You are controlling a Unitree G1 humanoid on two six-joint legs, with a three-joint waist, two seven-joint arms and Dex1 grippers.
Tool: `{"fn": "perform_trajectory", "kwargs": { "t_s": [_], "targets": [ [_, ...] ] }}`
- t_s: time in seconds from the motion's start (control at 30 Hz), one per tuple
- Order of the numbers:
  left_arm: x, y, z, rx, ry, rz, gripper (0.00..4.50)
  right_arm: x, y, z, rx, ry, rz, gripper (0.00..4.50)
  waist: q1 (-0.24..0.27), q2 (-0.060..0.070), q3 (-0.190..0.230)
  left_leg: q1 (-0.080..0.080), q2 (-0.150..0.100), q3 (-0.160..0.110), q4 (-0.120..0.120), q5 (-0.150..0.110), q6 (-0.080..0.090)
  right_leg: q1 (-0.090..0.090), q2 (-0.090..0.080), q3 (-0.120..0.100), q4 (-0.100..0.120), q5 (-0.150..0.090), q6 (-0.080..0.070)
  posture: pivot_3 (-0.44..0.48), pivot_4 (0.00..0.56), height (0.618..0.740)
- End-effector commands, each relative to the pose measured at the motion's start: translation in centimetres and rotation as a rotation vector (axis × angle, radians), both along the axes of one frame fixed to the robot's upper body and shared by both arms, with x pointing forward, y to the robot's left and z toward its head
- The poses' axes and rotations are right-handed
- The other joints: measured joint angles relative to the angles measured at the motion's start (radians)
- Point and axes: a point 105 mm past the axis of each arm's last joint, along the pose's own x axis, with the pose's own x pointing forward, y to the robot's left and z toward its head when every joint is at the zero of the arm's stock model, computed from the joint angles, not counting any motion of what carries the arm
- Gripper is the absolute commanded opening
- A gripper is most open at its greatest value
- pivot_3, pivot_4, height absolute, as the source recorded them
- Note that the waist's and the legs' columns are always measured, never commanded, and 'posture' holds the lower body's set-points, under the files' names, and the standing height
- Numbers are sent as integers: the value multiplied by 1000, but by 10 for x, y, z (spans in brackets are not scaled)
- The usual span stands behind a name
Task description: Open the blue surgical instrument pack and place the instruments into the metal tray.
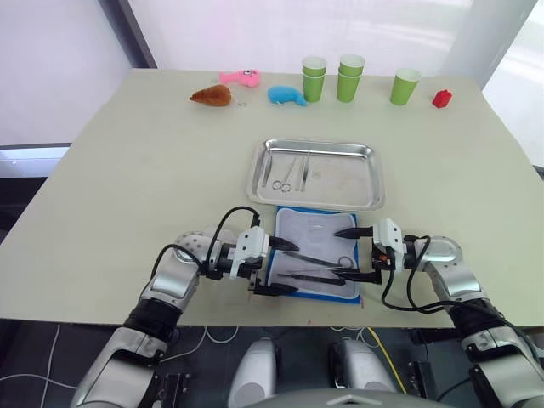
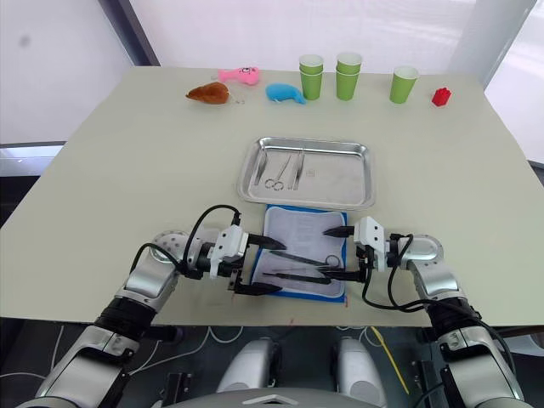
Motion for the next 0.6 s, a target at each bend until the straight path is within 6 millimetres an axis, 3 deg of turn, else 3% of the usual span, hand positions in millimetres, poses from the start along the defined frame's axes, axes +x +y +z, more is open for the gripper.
{"fn": "perform_trajectory", "kwargs": {
  "t_s": [0.03,0.27,0.6],
  "targets": [
    [6,10,2,10,-5,35,4484,-15,-8,-32,-65,134,-11,4500,0,0,0,0,0,0,0,0,0,0,0,0,0,0,0,0,150,740],
    [-5,14,-15,50,94,11,4484,-14,-10,-29,-61,125,-15,4500,0,1,-1,0,0,0,0,0,0,0,0,0,0,0,0,0,150,740],
    [-3,12,-25,27,141,47,4484,-15,-13,-13,-35,87,-15,4500,2,6,-3,0,0,0,0,0,0,0,0,0,0,0,0,0,150,740]
  ]
}}
